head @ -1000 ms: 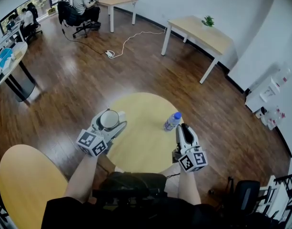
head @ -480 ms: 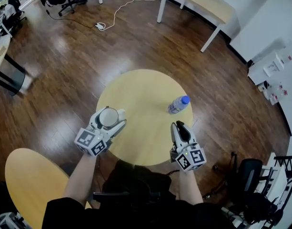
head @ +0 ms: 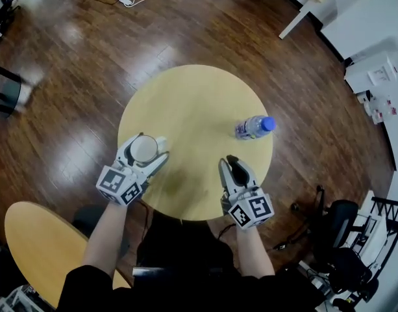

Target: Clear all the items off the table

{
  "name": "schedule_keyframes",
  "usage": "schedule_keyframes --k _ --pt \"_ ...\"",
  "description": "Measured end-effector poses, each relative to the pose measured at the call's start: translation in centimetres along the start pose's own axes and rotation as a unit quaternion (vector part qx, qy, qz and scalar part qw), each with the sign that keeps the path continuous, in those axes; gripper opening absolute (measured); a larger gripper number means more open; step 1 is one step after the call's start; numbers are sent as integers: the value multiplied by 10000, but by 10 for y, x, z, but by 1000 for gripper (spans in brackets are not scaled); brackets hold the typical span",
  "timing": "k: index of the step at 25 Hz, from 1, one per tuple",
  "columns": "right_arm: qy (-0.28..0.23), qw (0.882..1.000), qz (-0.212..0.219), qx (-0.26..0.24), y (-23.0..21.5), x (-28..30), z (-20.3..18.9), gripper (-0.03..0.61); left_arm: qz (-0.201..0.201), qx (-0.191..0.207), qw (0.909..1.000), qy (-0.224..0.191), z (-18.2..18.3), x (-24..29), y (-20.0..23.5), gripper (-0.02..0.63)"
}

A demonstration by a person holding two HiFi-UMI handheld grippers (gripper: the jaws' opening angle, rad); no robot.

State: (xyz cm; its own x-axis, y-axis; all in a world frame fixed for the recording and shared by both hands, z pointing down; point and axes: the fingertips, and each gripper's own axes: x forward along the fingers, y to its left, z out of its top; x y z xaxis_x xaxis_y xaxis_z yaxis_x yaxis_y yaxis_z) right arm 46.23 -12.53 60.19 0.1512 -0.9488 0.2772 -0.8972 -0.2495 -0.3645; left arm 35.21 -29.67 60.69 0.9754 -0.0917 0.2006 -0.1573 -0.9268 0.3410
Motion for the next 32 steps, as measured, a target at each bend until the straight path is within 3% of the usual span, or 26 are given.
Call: schedule_keyframes --k 5,10,18,29,32 --pt "95 9996 263 51 -4 16 -13 94 -34 156 9998 66 -15 33 9 416" --pt "403 9991 42 -159 -22 17 -31 94 -31 227 9997 111 -25 59 11 416" --pt "449 9988 -194 68 -43 18 -44 94 -54 286 9995 154 -38 71 16 416" --pt "578 9979 -171 221 -42 20 -53 94 50 1341 9907 -224 -45 78 4 418" --pt "616 9977 -165 230 -43 21 -55 94 10 1414 9898 -184 -49 78 2 419"
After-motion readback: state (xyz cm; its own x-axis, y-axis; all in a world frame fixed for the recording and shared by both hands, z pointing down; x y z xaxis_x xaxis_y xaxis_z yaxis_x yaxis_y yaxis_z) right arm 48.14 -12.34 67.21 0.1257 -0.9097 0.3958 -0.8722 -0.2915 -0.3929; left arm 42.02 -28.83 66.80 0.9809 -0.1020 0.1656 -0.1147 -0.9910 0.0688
